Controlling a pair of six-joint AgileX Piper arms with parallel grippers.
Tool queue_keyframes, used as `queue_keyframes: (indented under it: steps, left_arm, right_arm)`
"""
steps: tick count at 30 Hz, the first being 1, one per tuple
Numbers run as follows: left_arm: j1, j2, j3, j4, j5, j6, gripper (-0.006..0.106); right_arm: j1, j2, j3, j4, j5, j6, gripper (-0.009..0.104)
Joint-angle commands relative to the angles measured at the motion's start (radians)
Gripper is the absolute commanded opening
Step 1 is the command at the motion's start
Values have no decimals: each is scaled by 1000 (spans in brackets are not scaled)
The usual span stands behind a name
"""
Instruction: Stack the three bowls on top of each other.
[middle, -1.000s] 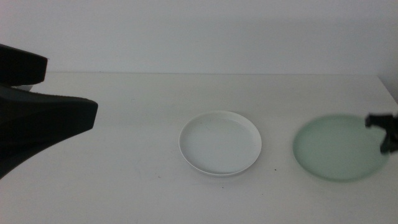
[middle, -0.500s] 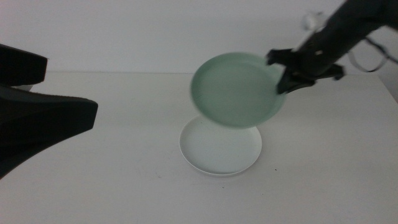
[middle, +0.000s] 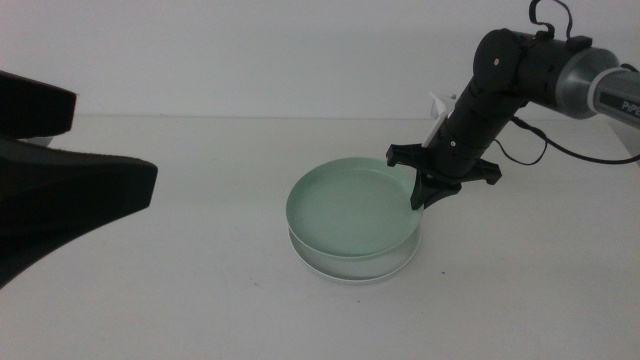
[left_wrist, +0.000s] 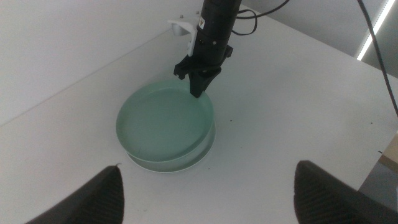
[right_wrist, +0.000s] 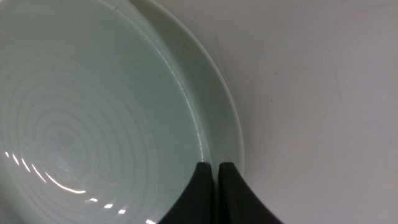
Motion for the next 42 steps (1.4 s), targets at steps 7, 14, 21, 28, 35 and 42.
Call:
queue_keyframes:
  steps: [7,14,21,28,35,42]
  left_arm:
    - [1,-4,3,-2,-8,-2,94]
    - [1,-4,3,-2,-8,-2,94]
    - [1,-4,3,-2,-8,-2,94]
    - [1,-4,3,-2,-8,-2,94]
    - [1,-4,3,-2,-8,-2,94]
    - [1,-4,3,-2,-8,-2,94]
  right_arm:
    - [9,7,-10,-10,-6,-22,20]
    - [-7,-45,-32,-18,99,-117,93]
    - [-92,-340,-37,-126,115,-164,93]
    - [-162,-694,122,-117,36,-210,93]
    - [-162,-1041,495,-144,-232,-199,93]
    - [-162,-1194,597,-153,-382,-199,93]
